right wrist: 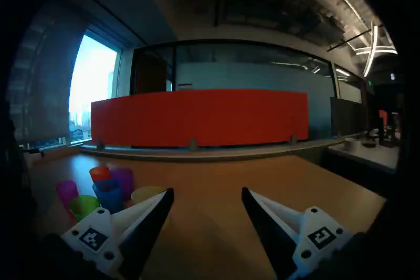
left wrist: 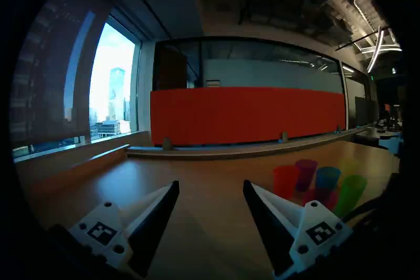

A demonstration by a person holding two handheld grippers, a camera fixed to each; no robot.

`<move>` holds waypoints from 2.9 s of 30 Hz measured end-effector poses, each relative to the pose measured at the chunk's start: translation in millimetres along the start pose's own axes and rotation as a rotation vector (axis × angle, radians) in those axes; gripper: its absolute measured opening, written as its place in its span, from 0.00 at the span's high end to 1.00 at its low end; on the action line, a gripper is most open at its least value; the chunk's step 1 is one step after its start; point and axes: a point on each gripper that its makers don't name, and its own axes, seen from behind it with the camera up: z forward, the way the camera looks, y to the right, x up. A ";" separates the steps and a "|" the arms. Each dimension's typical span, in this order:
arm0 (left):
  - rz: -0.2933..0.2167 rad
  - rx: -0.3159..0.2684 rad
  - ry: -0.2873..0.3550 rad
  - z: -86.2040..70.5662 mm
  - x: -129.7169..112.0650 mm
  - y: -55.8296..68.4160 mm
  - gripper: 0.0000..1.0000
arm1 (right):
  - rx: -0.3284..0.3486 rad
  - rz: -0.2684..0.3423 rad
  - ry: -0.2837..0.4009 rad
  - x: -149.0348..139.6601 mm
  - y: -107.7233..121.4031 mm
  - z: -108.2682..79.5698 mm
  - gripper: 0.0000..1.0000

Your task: Pour water

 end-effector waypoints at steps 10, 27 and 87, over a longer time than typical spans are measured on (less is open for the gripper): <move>-0.016 -0.061 0.012 4.7 68.5 9.0 0.10 | 0.050 -0.017 -0.002 67.9 -10.6 -2.1 0.00; 0.016 -0.195 0.028 -2.1 181.4 28.9 0.10 | 0.151 -0.039 0.051 180.0 -31.5 -13.3 0.01; 0.064 -0.781 -0.198 -24.6 120.6 103.0 0.10 | 0.788 -0.223 -0.243 107.0 -145.0 -56.9 0.00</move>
